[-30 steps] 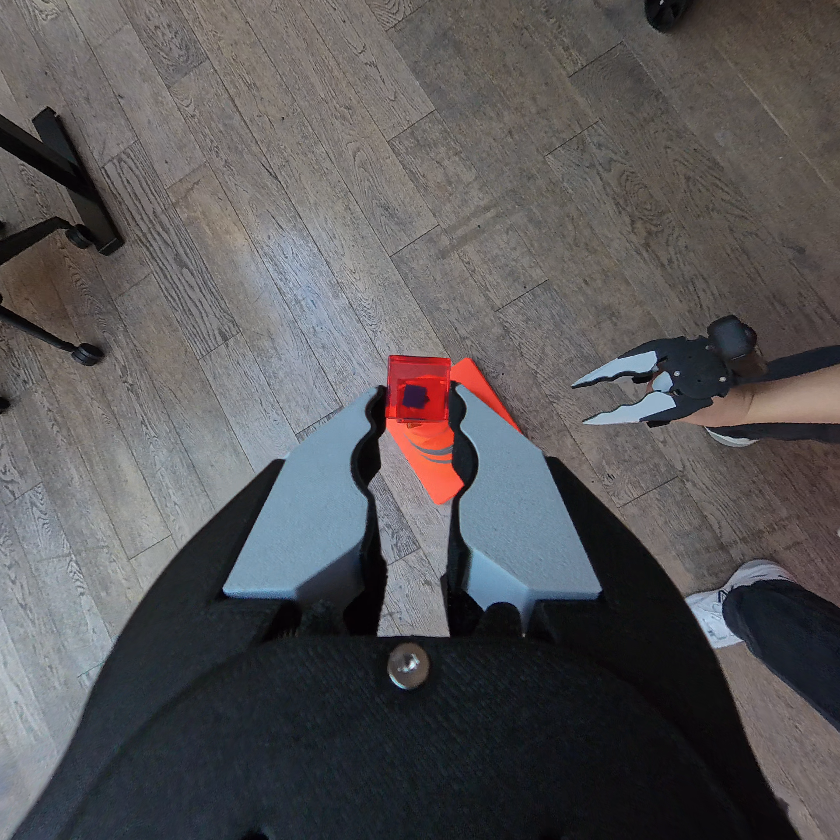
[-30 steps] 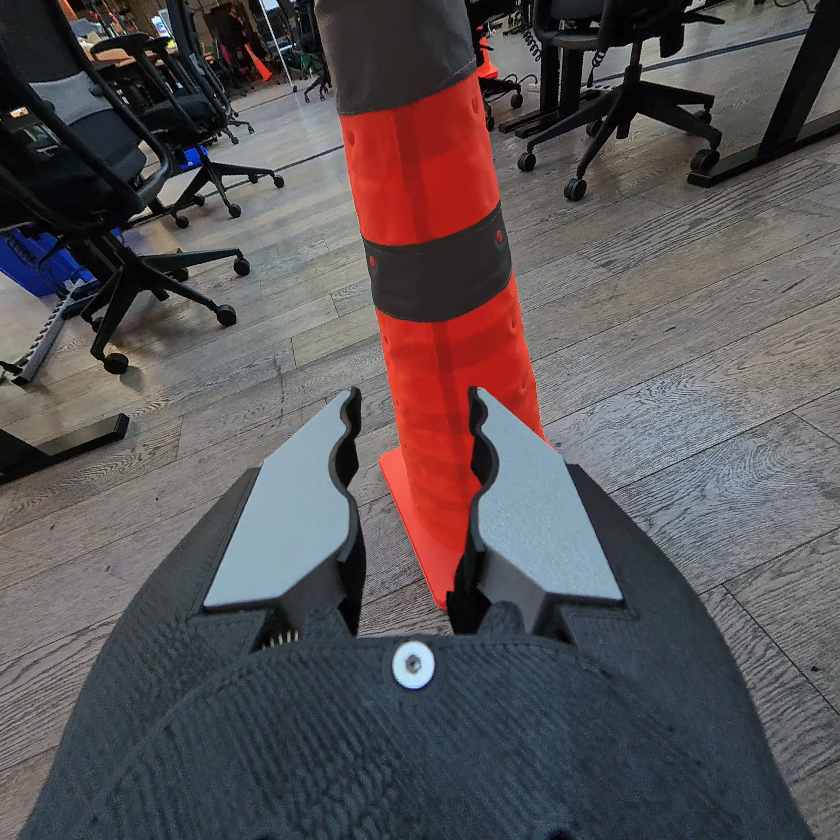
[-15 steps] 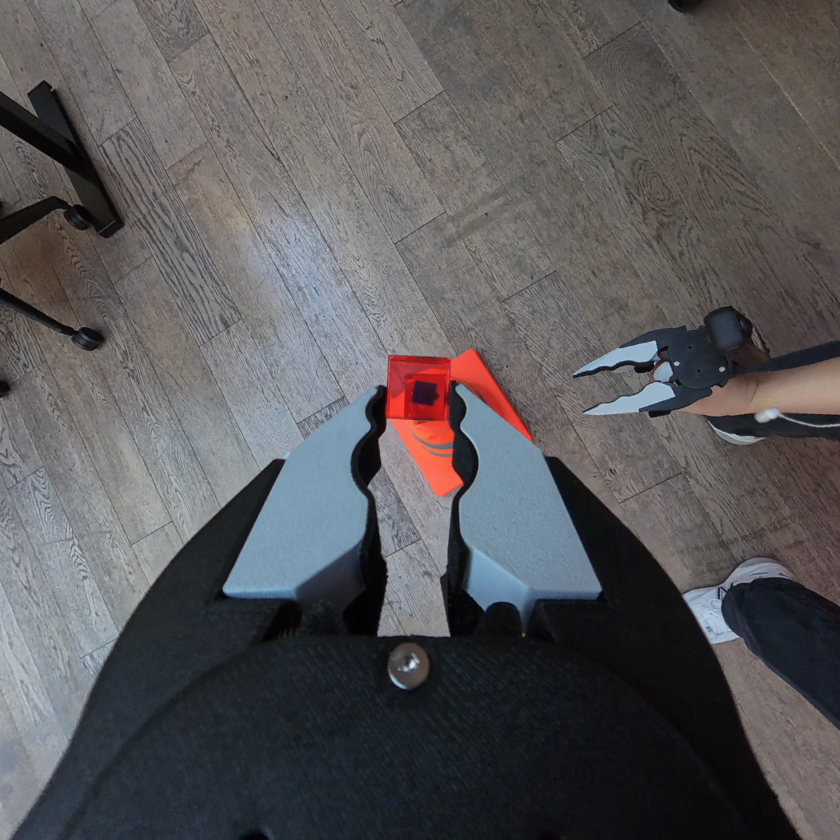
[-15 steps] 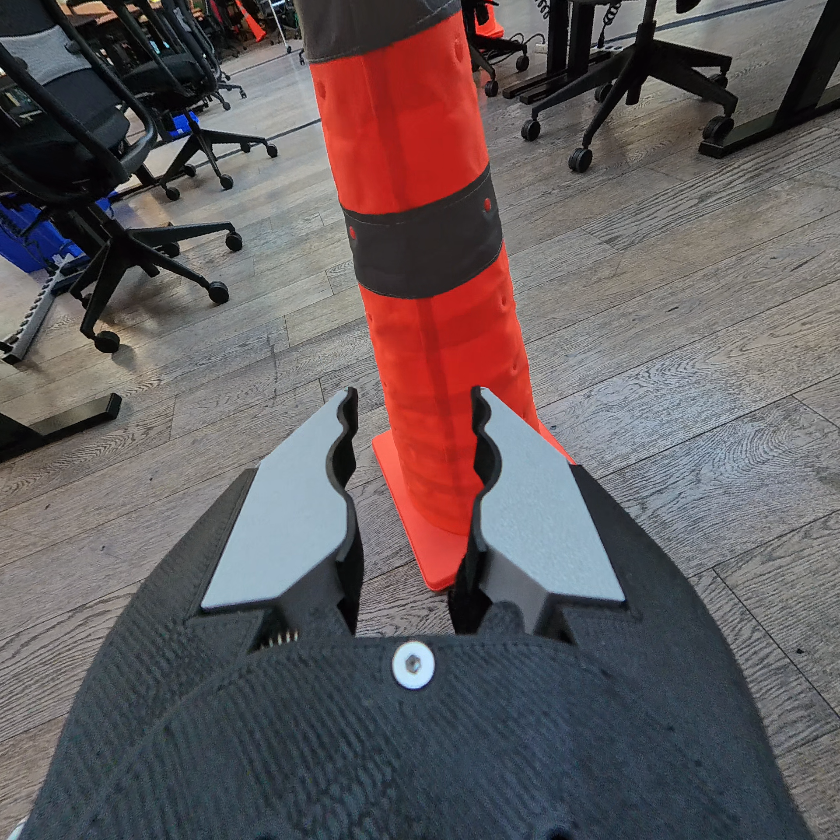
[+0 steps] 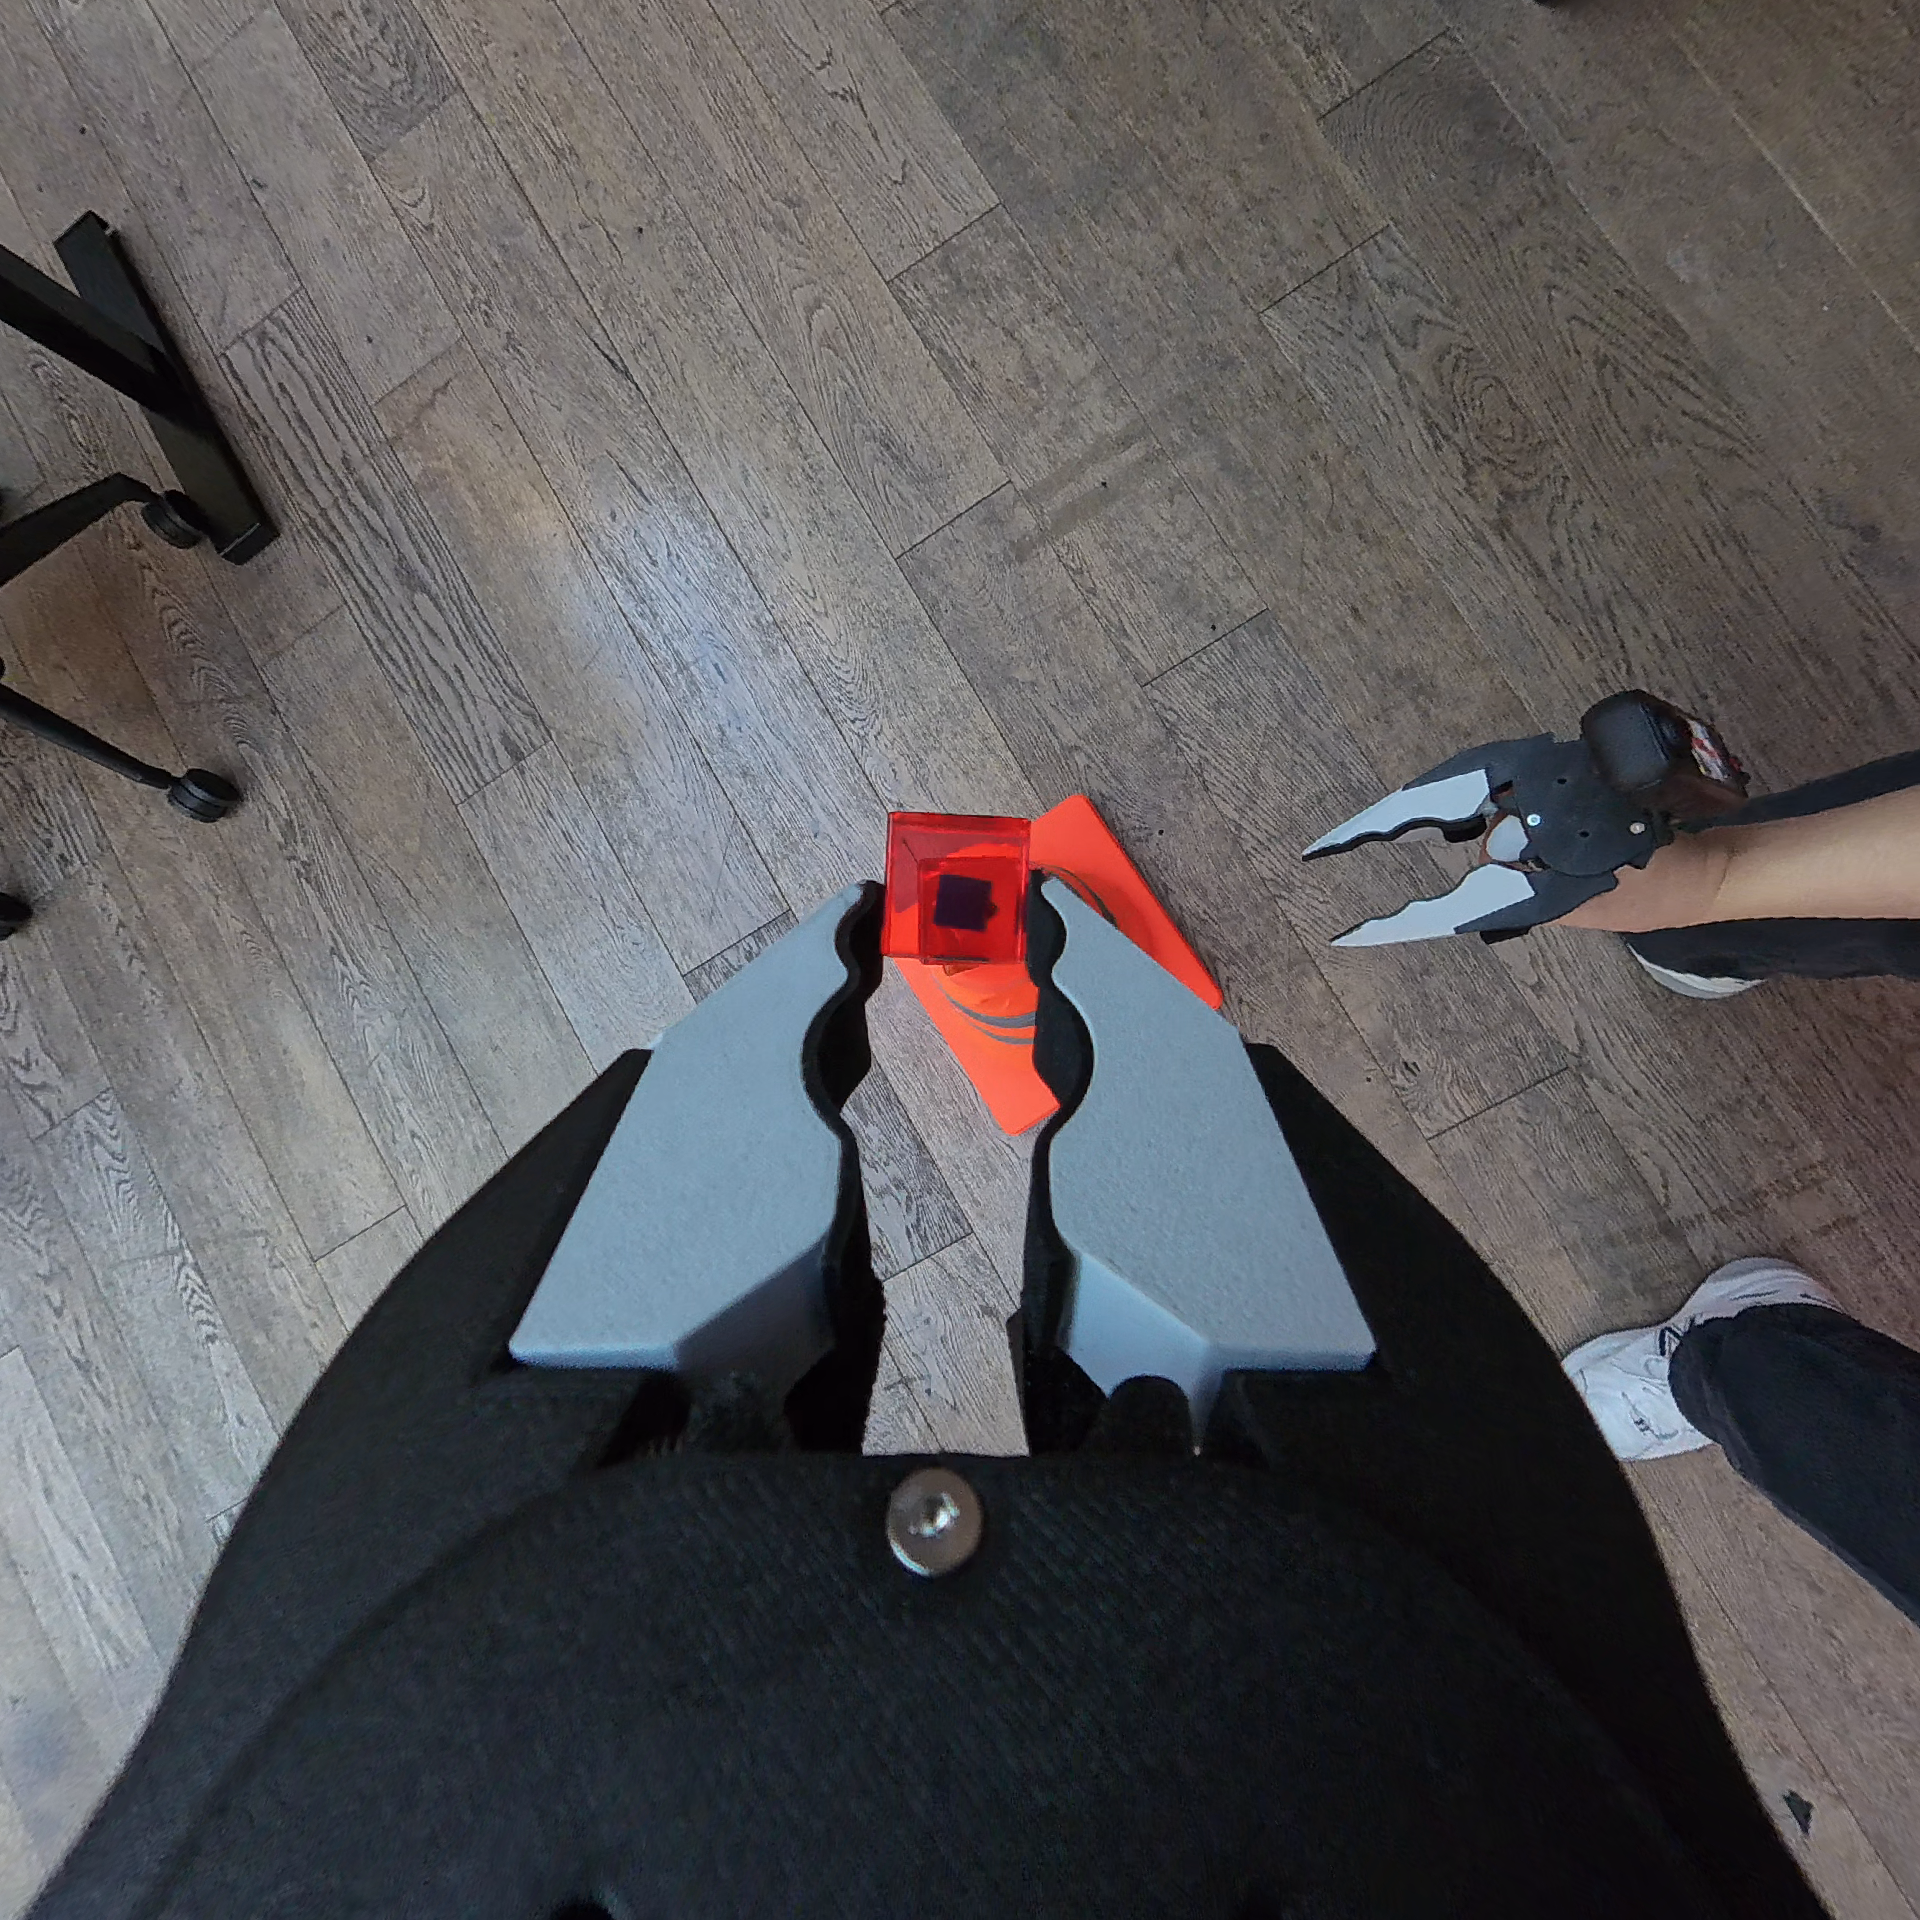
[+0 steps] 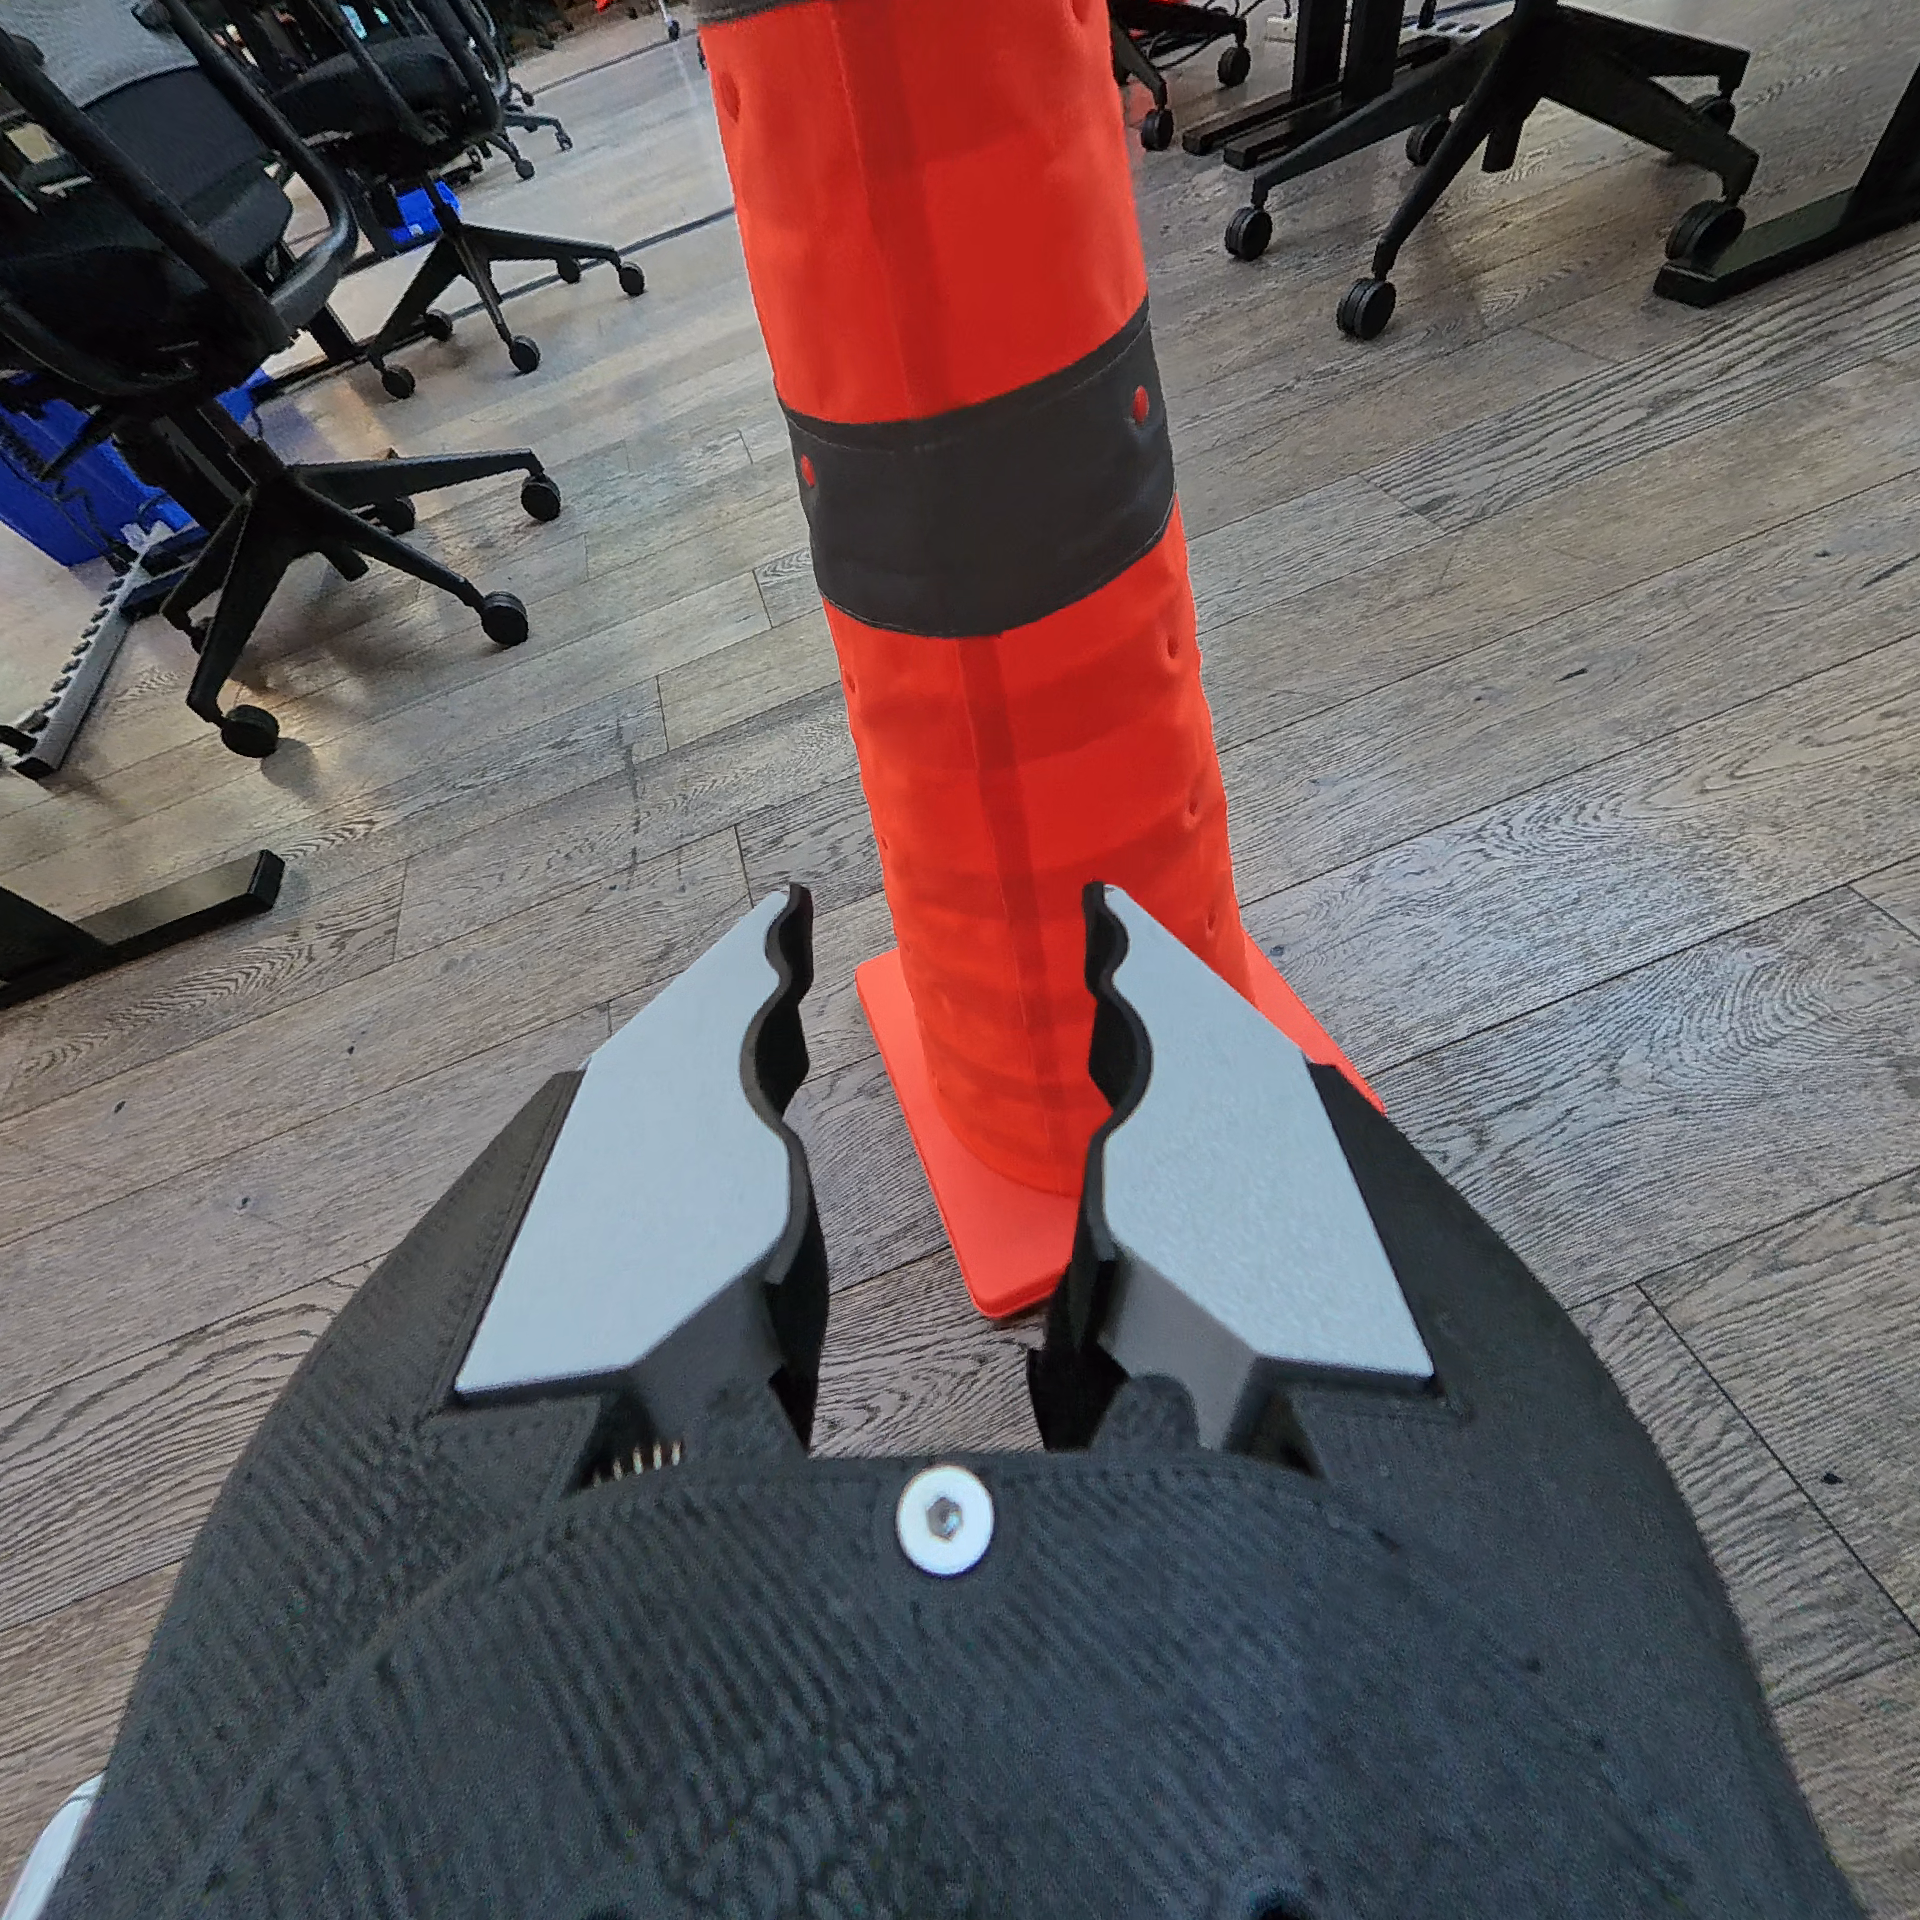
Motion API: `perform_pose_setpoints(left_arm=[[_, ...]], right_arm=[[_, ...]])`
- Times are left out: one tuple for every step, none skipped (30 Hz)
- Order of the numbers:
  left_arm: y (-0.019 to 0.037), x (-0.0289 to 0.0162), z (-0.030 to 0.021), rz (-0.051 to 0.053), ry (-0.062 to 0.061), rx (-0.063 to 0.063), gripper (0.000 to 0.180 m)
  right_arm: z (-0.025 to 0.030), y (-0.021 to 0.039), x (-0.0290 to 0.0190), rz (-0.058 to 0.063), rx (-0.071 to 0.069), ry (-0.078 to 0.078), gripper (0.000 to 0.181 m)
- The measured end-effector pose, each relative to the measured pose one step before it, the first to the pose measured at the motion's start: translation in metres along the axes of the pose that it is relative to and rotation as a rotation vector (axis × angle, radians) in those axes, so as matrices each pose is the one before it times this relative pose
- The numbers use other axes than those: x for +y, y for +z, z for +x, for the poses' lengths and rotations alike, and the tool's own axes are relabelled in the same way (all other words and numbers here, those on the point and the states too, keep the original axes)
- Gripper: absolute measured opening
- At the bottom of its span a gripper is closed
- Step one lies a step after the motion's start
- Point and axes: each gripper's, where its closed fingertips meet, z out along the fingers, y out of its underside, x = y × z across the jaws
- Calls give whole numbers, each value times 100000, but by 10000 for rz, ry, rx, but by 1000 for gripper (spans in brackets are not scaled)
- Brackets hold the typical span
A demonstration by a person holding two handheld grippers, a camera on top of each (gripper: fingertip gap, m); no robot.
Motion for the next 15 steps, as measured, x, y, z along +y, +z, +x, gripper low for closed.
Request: perform_pose_setpoints(left_arm=[[37,100,-31,-32,-17,16,25],[63,132,-50,-56,-19,20,25],[50,135,-75,-68,-12,2,25],[32,127,-48,-69,20,-7,25],[-17,4,-10,5,33,4,25],[-41,-39,-27,34,7,-13,25],[-23,-23,-15,13,12,-2,25],[6,-35,1,16,19,7,25],[37,-44,-27,28,7,-6,25],[66,-59,-39,21,-6,0,25],[87,-52,41,20,-9,59,25],[89,-31,4,1,-13,30,25],[65,18,41,-32,23,29,25],[38,80,14,-68,55,4,25],[-2,4,-60,3,56,-56,25]], right_arm=[[-17,76,64,-26,-41,63,51],[-9,79,60,-37,-27,37,51],[-23,73,21,-24,-16,-14,51],[-23,71,12,-20,-12,-40,51],[-58,63,13,-20,-31,-20,51],[-21,66,41,-23,-24,-11,51],[-13,85,91,-41,-19,16,51],[-6,106,146,-73,-37,53,51],[7,96,99,-47,-26,54,51],[-7,93,64,-22,-30,48,51],[-15,79,62,-29,-29,26,51],[-41,91,56,-40,-31,10,51],[-28,60,56,-42,-19,-16,52],[-55,53,52,-27,-19,-22,52],[-83,28,57,-16,-45,-11,51]])
